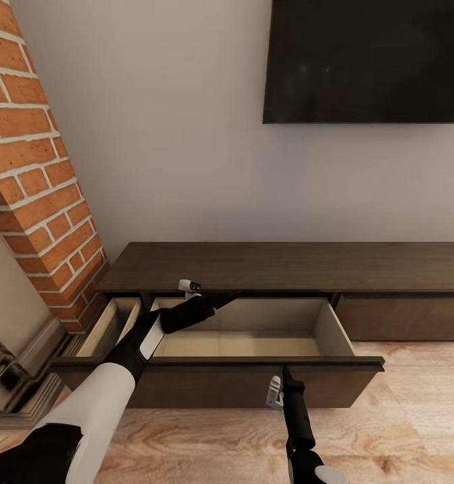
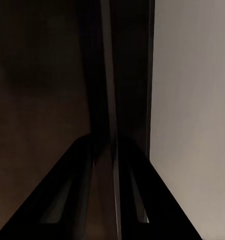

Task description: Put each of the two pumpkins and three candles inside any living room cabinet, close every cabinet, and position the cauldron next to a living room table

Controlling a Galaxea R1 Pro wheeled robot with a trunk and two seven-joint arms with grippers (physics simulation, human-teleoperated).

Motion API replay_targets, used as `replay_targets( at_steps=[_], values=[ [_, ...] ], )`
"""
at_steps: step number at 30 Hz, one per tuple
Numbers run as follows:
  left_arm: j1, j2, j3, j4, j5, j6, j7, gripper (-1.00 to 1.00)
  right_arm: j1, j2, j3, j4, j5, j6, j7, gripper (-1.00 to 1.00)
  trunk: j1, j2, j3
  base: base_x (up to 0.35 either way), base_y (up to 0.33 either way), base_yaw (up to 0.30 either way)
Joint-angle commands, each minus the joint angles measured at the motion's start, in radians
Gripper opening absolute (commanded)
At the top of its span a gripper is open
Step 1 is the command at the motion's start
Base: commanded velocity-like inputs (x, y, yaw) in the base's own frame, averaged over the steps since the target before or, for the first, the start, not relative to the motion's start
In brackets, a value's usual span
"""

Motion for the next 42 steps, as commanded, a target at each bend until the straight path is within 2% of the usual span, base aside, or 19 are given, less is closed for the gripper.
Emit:
replay_targets(
  at_steps=[1,6,7,14,22,42],
  values=[
    [0.000,0.000,0.000,0.000,0.000,0.000,0.000,1.00,0.000,-0.001,-0.005,0.002,-0.010,-0.005,0.010,-1.00,0.000,0.000,0.000,0.000,0.000,0.000],
    [0.000,0.000,0.000,0.000,0.000,0.000,0.000,1.00,0.000,0.001,-0.007,0.002,-0.011,-0.006,0.011,-1.00,0.000,0.000,0.000,0.000,0.000,0.000],
    [0.000,0.000,0.000,0.000,0.000,0.000,0.000,1.00,0.000,0.000,-0.007,0.002,-0.012,-0.006,0.010,1.00,0.000,0.000,0.000,0.000,0.000,0.000],
    [0.000,0.000,0.000,0.000,0.000,0.000,0.000,1.00,0.000,0.000,-0.007,0.001,-0.012,-0.009,0.003,1.00,0.000,0.000,0.000,-0.014,0.000,0.000],
    [0.000,0.000,0.000,0.000,0.000,0.000,0.000,1.00,0.000,0.003,-0.007,0.002,-0.011,-0.010,0.003,1.00,0.000,0.000,0.000,-0.207,0.000,0.000],
    [0.000,-0.003,-0.001,0.000,-0.002,-0.008,0.003,1.00,0.000,0.000,-0.005,0.009,-0.010,-0.010,0.005,1.00,0.000,0.000,0.000,-0.004,0.000,0.000]
  ],
)
